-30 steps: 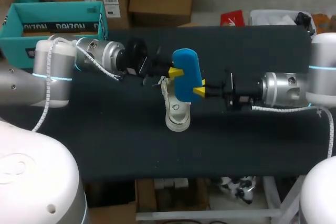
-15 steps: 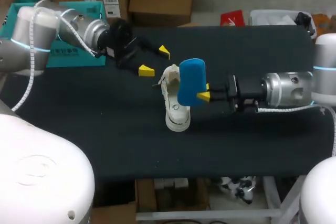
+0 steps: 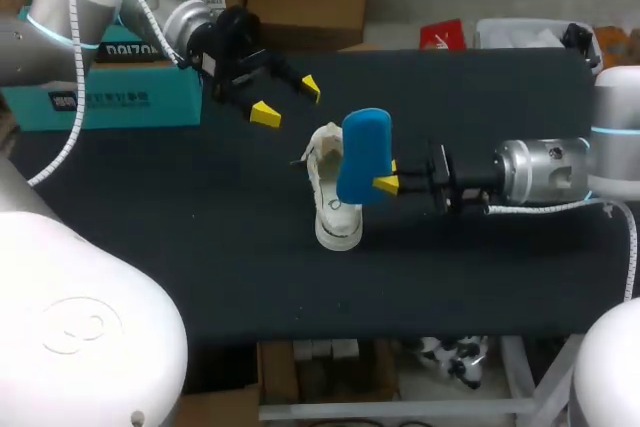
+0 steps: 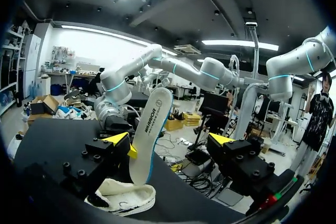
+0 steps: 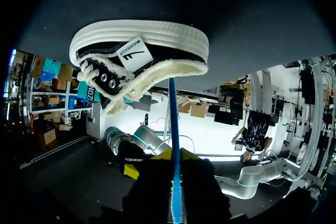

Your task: Open the shoe tongue, take the insole out of the shoe, put the insole back into the shoe, and pack the shoe into the shoebox

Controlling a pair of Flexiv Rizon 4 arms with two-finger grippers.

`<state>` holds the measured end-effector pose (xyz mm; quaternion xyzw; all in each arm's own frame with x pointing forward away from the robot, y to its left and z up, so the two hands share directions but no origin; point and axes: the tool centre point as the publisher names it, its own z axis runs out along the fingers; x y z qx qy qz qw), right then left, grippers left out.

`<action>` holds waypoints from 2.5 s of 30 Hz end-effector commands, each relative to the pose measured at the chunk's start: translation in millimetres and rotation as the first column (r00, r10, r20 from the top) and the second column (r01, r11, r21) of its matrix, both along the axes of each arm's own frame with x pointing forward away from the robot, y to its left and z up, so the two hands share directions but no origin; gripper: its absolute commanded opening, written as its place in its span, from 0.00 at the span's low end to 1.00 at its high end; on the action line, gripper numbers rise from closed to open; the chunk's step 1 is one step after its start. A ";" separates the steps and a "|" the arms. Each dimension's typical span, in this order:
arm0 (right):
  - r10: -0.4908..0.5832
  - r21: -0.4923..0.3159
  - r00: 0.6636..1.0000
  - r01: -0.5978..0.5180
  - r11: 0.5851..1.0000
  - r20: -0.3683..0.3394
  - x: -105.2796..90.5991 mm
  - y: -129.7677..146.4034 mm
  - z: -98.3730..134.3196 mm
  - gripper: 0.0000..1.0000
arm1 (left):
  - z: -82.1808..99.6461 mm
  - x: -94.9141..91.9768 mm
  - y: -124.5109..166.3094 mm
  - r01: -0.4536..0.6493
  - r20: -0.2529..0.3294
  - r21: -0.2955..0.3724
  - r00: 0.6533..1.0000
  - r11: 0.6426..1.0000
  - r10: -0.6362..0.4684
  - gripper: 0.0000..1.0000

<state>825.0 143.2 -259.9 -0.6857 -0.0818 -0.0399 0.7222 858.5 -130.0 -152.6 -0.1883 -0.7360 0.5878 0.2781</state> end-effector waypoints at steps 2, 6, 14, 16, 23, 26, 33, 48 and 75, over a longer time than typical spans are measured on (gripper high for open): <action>0.003 -0.015 1.000 -0.003 1.000 0.016 1.2 -2.3 6.6 0.00 | -2.0 1.1 -0.2 0.002 -0.004 -0.004 1.000 1.000 -0.002 1.00; 0.065 -0.045 0.996 -0.062 0.997 0.067 -4.9 -2.0 10.8 0.00 | -12.1 25.7 -2.1 0.083 0.099 -0.015 0.992 0.996 -0.081 1.00; 0.143 -0.013 0.986 -0.142 0.990 0.089 -19.2 -2.3 7.0 0.00 | -5.0 58.7 -1.5 0.291 0.306 0.011 0.910 0.957 -0.280 1.00; 0.162 0.009 0.983 -0.164 0.986 0.089 -21.4 -0.2 6.5 0.00 | -4.8 62.5 -4.7 0.324 0.318 0.040 0.893 0.945 -0.320 1.00; 0.201 -0.068 0.966 -0.193 0.979 0.161 -37.3 17.0 6.2 0.00 | -14.7 68.1 -13.6 0.439 0.295 0.119 0.841 0.891 -0.453 1.00; 0.202 -0.090 0.962 -0.188 0.978 0.185 -43.9 22.5 7.6 0.00 | -21.3 68.2 -12.7 0.452 0.289 0.131 0.834 0.882 -0.470 1.00; 0.224 -0.062 0.954 -0.215 0.975 0.198 -52.1 21.3 20.2 0.00 | -29.8 68.6 -3.3 0.451 0.300 0.109 0.835 0.886 -0.462 1.00; 0.264 -0.043 0.950 -0.261 0.965 0.169 -51.4 20.6 21.2 0.00 | -34.7 66.1 -0.9 0.447 0.284 0.103 0.843 0.888 -0.457 1.00; 0.241 -0.039 0.954 -0.238 0.971 0.179 -49.5 24.3 18.7 0.00 | -35.7 51.8 1.9 0.350 0.334 0.068 0.874 0.934 -0.352 1.00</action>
